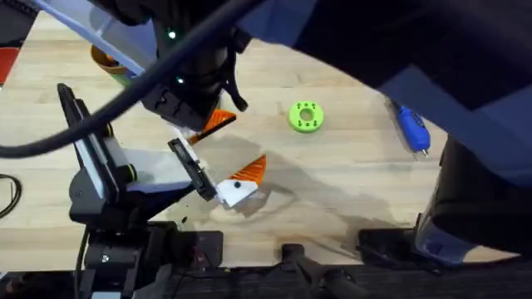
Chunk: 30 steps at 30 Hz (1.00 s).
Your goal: Pick up the gripper from the table and insert it into the empty holder that is missing its gripper. Then pick up a screw, insert it into the mounting hole, and use the screwdriver to tighten it. Finally, clean up the table by picking up the vegetable and placing it into the bucket.
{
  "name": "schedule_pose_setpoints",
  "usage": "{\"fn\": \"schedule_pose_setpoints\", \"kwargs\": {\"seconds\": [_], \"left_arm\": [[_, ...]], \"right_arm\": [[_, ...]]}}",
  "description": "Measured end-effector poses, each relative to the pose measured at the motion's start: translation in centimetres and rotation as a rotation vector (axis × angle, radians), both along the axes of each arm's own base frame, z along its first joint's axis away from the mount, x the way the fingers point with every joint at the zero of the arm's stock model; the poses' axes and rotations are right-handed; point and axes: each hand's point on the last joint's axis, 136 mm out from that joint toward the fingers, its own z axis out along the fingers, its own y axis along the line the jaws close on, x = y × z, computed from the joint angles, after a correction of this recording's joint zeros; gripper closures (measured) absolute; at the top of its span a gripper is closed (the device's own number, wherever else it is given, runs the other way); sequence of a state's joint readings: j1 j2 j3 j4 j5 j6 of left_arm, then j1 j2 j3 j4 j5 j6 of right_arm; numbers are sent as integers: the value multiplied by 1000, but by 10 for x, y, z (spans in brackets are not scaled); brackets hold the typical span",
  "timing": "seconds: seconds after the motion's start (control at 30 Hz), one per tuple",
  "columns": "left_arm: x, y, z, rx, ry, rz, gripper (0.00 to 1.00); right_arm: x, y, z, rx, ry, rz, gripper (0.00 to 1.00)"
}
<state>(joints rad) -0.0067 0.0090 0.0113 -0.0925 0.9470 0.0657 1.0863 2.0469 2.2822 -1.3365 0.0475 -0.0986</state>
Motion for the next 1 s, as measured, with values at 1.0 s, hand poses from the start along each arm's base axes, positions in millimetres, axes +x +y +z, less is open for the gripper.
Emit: {"fn": "schedule_pose_setpoints", "kwargs": {"seconds": [1.0], "left_arm": [[0,0,0,-7,11,0,15]], "right_arm": [[1,2,-4,-12,-5,0,995]]}}
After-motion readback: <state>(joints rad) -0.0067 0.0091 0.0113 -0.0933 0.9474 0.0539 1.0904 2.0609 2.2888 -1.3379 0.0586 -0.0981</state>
